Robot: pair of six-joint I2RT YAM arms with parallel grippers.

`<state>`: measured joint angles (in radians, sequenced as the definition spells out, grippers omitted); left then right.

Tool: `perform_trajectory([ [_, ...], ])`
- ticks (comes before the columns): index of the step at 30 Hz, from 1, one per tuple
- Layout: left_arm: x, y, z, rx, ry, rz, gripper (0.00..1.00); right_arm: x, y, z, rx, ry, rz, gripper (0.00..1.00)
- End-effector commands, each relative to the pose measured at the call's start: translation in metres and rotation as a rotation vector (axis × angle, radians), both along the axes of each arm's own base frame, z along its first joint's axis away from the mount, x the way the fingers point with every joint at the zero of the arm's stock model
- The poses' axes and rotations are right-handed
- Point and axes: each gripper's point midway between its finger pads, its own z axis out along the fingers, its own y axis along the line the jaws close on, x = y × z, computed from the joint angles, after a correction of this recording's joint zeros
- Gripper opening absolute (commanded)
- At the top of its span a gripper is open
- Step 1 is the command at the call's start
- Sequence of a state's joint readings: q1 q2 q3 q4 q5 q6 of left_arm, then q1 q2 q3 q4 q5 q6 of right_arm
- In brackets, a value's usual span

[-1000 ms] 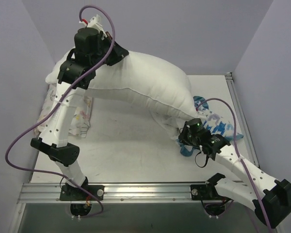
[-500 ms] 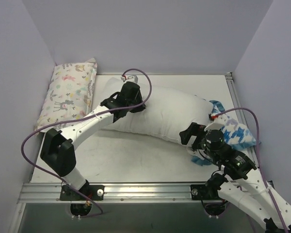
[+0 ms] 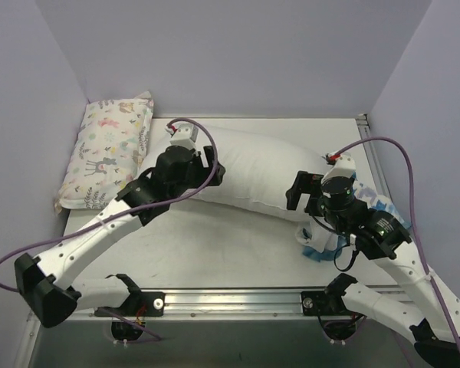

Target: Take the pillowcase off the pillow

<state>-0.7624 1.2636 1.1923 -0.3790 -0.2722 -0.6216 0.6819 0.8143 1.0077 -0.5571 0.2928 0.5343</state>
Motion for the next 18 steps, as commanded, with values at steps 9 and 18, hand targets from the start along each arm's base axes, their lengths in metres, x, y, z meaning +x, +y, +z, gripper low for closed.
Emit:
perform_trajectory([
  [9,-0.039,0.037,0.024,0.009,-0.081,-0.050,0.82,-0.004,-0.033,0.086,-0.014,-0.177,-0.073,1.00],
  [18,-0.058,0.059,0.036,0.002,-0.123,-0.042,0.82,0.004,-0.026,0.081,-0.052,-0.167,-0.052,1.00],
])
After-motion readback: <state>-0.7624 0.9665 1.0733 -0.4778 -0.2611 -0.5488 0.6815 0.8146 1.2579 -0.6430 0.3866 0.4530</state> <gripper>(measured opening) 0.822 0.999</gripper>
